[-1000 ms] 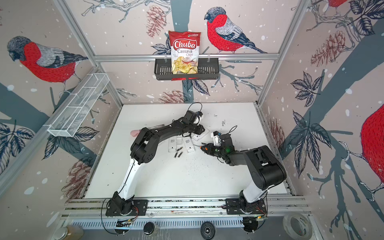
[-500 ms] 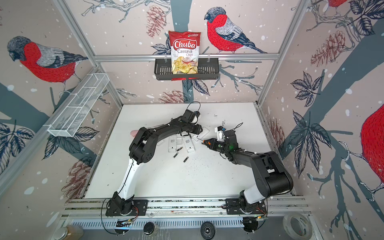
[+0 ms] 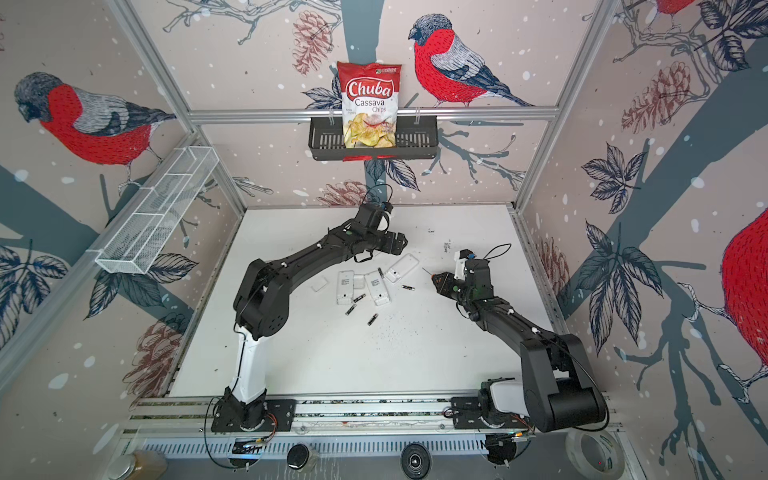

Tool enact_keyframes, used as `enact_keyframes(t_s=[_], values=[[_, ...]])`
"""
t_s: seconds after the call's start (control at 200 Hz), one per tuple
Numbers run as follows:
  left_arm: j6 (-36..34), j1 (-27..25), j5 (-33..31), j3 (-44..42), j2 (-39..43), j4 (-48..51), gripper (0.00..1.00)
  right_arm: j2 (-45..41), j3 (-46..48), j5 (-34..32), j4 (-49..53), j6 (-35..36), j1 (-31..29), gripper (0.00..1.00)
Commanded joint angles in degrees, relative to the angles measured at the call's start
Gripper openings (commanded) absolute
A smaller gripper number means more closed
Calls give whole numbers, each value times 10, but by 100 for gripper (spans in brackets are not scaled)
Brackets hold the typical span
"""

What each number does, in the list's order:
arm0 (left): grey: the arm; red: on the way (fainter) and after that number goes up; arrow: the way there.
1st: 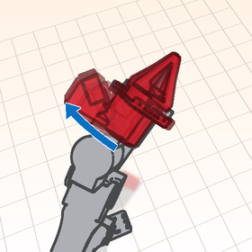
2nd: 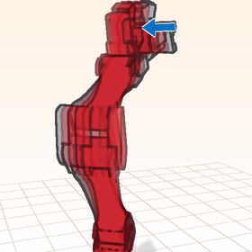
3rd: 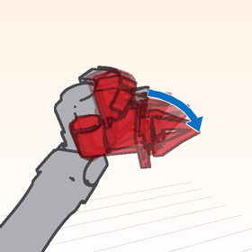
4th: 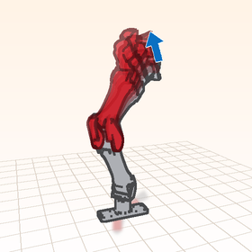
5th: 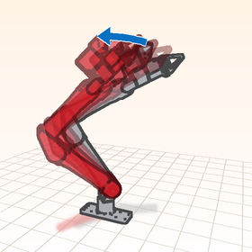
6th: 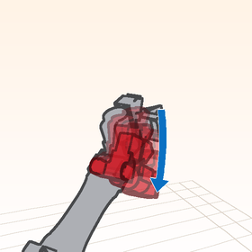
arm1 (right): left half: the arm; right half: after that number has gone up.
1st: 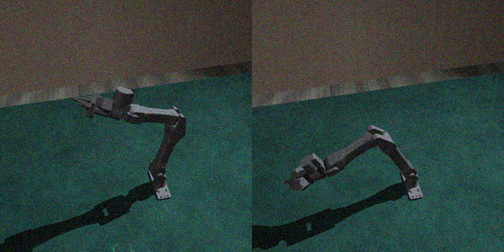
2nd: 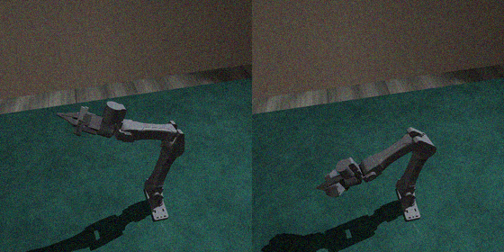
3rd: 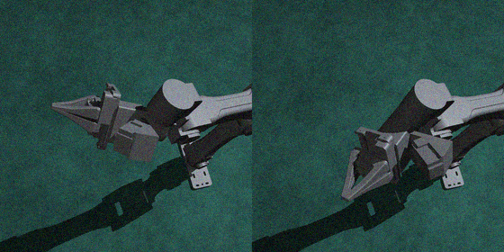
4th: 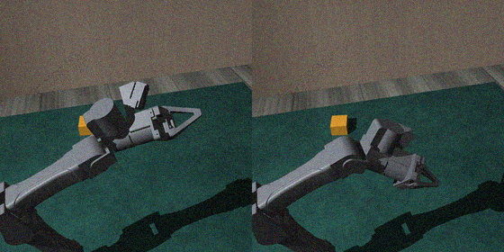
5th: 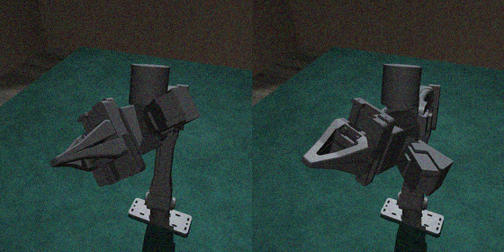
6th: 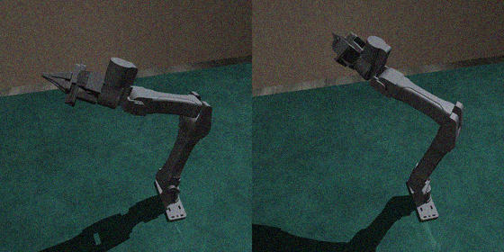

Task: Unload the batteries from the remote control

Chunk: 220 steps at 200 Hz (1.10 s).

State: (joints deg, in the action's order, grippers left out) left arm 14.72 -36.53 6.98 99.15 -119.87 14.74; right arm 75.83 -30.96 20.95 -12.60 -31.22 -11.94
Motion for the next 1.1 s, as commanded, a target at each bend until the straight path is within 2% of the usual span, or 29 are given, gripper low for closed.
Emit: enact_keyframes(t_s=[0.0, 0.19, 0.515, 0.741, 0.906, 1.096], values=[[11, 2, -24, -43, 39, -36, 96, 8, -9, -58, 32, 26, 0, 7], [30, 2, -28, -141, 109, -89, 96, 28, -17, -88, 24, 34, -19, 13], [47, 2, -53, -263, 181, -131, 96, 86, -30, -150, 9, 39, -79, 14], [56, 2, -70, -316, 217, -141, 96, 143, -46, -167, 11, 42, -107, 26], [66, 2, -80, -346, 237, -144, 96, 172, -57, -177, 17, 42, -113, 38], [78, 2, -88, -377, 254, -151, 96, 178, -61, -173, 15, 43, -114, 43]])
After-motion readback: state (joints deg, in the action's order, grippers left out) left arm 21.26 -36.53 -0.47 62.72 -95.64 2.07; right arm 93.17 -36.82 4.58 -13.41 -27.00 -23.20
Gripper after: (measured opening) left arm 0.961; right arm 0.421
